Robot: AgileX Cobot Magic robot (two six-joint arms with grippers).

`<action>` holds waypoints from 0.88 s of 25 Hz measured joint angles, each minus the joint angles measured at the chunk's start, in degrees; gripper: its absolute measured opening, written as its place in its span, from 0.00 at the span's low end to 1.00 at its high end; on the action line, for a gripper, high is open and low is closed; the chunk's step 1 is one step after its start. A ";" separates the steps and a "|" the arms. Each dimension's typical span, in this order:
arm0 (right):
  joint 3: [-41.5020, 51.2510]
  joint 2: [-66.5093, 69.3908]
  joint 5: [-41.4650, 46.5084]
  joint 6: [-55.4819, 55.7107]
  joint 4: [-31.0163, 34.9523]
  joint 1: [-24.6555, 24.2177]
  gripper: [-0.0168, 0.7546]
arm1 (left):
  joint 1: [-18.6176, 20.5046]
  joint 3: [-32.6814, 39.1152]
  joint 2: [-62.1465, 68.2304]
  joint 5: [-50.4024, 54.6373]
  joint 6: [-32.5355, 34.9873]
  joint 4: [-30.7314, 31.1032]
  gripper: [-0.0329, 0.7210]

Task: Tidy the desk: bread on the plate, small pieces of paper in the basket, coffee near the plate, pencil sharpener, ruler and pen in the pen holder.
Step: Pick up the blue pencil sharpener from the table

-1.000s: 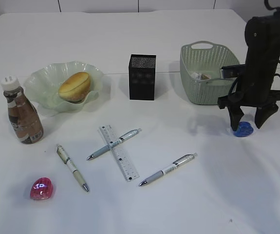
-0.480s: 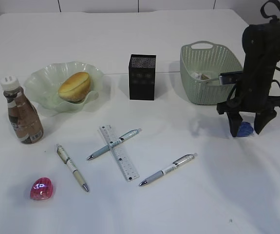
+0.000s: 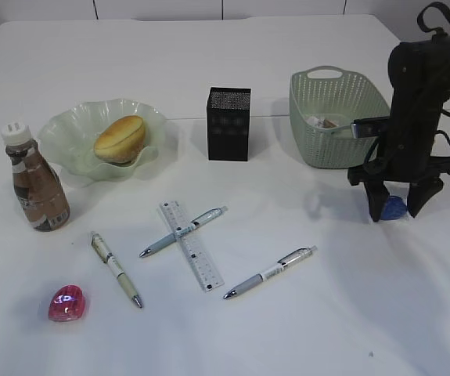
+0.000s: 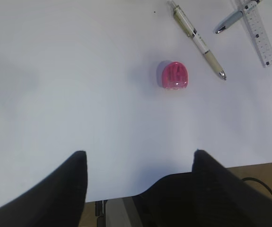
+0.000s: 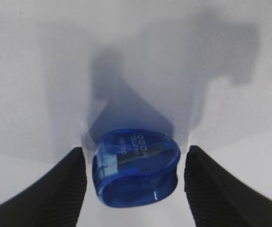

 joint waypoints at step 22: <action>0.00 0.00 0.00 0.14 0.43 -0.12 0.52 | 0.00 0.00 0.00 0.00 0.00 0.00 0.69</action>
